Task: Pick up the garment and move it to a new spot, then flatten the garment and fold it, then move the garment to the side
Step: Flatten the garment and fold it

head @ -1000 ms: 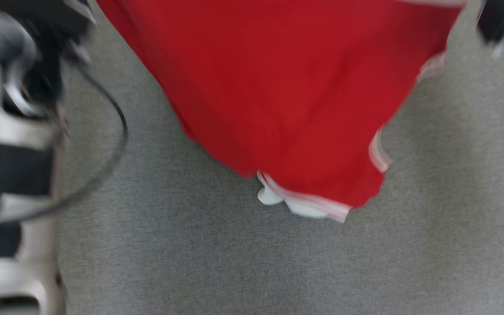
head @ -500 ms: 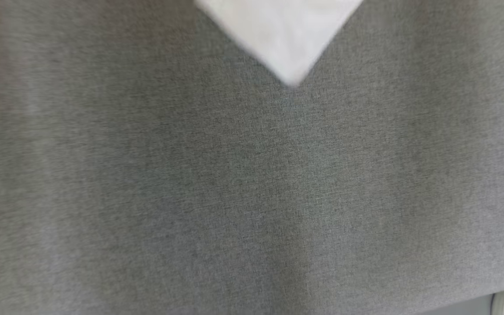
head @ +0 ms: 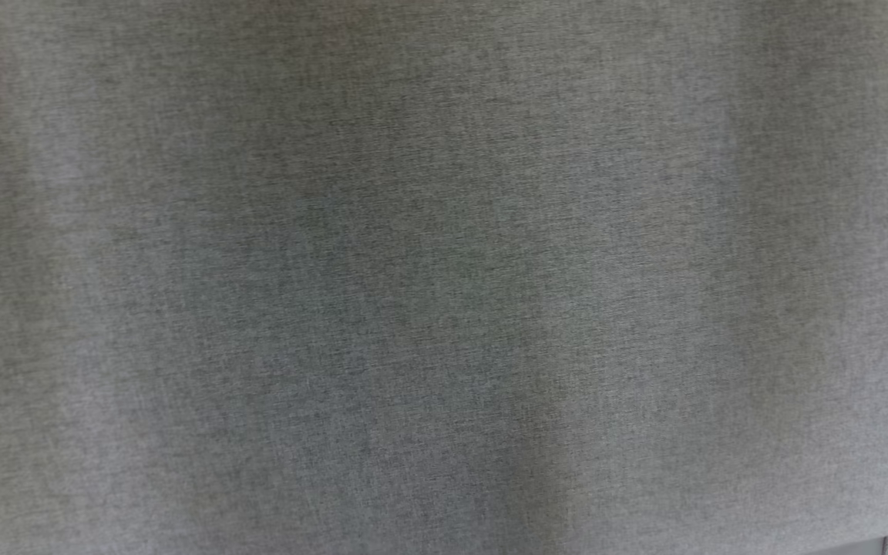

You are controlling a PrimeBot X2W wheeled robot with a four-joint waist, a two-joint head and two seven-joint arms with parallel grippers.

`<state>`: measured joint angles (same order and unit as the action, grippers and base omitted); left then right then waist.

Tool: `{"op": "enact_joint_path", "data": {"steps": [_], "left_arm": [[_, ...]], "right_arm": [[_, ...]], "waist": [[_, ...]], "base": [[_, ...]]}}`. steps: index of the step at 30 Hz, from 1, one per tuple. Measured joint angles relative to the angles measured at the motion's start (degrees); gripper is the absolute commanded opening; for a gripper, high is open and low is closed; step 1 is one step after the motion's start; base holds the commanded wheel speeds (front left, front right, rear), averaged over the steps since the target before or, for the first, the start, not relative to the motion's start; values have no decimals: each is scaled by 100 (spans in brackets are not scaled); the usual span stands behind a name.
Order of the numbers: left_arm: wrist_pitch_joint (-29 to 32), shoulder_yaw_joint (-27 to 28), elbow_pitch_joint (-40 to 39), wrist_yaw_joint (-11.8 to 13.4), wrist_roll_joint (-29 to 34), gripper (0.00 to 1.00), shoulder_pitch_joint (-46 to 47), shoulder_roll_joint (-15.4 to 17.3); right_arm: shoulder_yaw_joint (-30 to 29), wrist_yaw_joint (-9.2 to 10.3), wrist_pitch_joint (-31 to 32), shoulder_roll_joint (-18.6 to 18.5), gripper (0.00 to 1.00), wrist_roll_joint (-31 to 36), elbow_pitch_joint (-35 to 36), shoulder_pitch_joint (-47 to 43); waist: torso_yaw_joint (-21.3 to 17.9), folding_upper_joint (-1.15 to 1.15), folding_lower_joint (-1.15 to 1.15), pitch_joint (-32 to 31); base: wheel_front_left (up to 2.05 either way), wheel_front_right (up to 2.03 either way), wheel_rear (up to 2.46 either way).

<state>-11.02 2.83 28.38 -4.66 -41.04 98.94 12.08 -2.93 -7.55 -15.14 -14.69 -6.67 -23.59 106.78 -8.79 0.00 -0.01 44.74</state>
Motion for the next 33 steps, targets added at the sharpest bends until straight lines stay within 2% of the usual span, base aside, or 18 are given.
{"op": "enact_joint_path", "data": {"steps": [6,9,12,16,18,22,25,29,33], "left_arm": [[3,-127,252,-147,-99,0,-427,-22],[116,-303,288,-203,-201,0,-767,-63],[290,-527,159,-248,-428,0,-1272,41],[535,-708,-190,-269,-766,0,-1929,234],[659,-808,-387,-275,-954,0,-2293,336],[871,-924,-717,-276,-1289,0,-3199,481],[1034,-1022,-964,-275,-1471,0,-4002,538],[1160,-1143,-1333,-232,-1548,0,-5141,554],[1213,-1226,-1704,-164,-1725,0,-6349,458]], "right_arm": [[901,0,1,-181,0,98,-354,-270],[1279,0,2,-347,0,-192,-478,-578],[1817,0,55,-690,0,-727,-254,-1199],[2379,0,522,-1099,0,-1296,296,-2070],[2386,0,661,-1287,0,-1423,555,-2463],[2314,0,1225,-1358,0,-1908,1033,-3626],[2224,0,1995,-1423,0,-2225,1447,-4534],[1811,0,3206,-1481,0,-2448,2022,-5861],[1087,0,4146,-1188,0,-2375,2561,-7157]], "waist": [[97,0,0,7],[137,0,1,-9],[169,0,0,-111],[164,0,1,-317],[166,0,0,-453],[190,-1,0,-809],[219,-1,0,-1129],[262,-2,-1,-1590],[304,-2,-1,-2054]], "base": [[0,0,0],[0,0,0],[0,0,0],[0,0,0],[0,0,0],[0,0,0],[0,0,0],[0,0,0],[0,0,0]]}}
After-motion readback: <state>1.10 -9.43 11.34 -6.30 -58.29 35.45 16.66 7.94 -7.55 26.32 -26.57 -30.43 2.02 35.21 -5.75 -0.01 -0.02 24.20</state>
